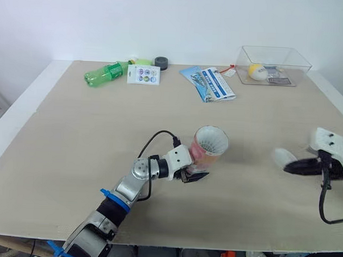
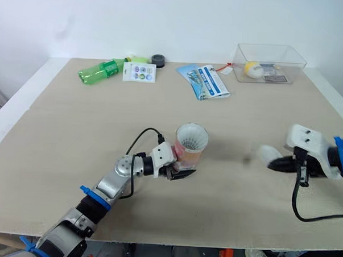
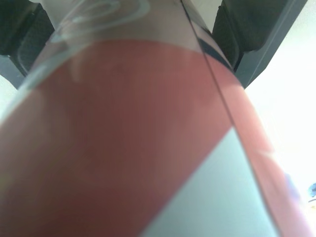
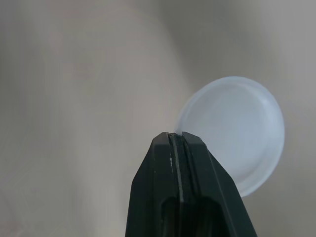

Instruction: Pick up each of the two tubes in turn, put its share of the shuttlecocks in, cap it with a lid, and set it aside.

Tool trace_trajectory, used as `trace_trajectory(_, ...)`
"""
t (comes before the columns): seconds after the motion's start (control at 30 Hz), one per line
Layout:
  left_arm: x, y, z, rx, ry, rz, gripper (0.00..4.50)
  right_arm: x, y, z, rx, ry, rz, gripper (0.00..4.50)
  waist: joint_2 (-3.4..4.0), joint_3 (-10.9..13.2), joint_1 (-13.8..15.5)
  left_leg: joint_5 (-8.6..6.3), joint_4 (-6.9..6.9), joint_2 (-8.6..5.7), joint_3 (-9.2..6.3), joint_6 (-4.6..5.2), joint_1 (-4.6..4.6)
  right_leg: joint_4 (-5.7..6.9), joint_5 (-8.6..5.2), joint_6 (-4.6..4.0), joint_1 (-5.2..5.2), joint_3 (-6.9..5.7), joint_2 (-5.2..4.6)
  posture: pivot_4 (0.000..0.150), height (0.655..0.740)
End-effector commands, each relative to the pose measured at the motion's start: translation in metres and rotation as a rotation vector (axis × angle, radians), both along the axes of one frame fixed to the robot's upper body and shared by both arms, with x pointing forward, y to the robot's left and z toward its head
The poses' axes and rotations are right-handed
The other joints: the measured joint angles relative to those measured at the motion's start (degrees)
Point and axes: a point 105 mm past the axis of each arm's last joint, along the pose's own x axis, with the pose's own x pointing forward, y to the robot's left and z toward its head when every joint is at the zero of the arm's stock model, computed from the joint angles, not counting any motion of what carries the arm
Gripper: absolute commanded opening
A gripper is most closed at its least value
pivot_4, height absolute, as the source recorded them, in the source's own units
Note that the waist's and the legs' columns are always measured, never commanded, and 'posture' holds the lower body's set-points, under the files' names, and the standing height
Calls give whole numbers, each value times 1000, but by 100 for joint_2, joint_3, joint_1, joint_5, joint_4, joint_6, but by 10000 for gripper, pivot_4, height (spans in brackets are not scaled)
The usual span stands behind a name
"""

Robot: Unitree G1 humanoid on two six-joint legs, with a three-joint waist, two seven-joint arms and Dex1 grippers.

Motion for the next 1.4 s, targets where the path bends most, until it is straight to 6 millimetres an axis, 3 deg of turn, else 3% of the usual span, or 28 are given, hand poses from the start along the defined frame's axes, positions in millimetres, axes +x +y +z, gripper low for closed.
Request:
trace_trajectory(0.03,6,2,11,-24,33,-21,36902,3,26,31,-78,-113,189,433,0,1,1,0,-2,0,1,0,-1,-1,-1,1,-2,1,-1,1500,7400)
trace_trajectory(0.2,9,4,9,-37,133,-72,36902,13,70,71,-149,-266,474,433,-2,6,-6,-4,-12,3,-1,-6,0,-1,-8,-5,-5,-2,1,1500,7400)
trace_trajectory(0.43,9,2,1,9,141,-108,36902,10,111,89,-173,-303,720,433,-4,8,11,-17,-22,1,-13,-24,-3,-1,-25,15,-1,-8,0,1500,7400)
trace_trajectory(0.97,21,5,-7,58,54,-33,36902,12,146,76,-218,-220,990,433,-3,7,5,-10,-11,7,-11,-9,6,1,-10,-16,4,-8,1,1500,7400)
trace_trajectory(1.4,19,8,-10,47,68,-8,36902,27,144,75,-265,-188,964,433,-2,7,7,-10,-13,10,-11,-8,4,2,-12,-19,1,-9,3,1500,7400)
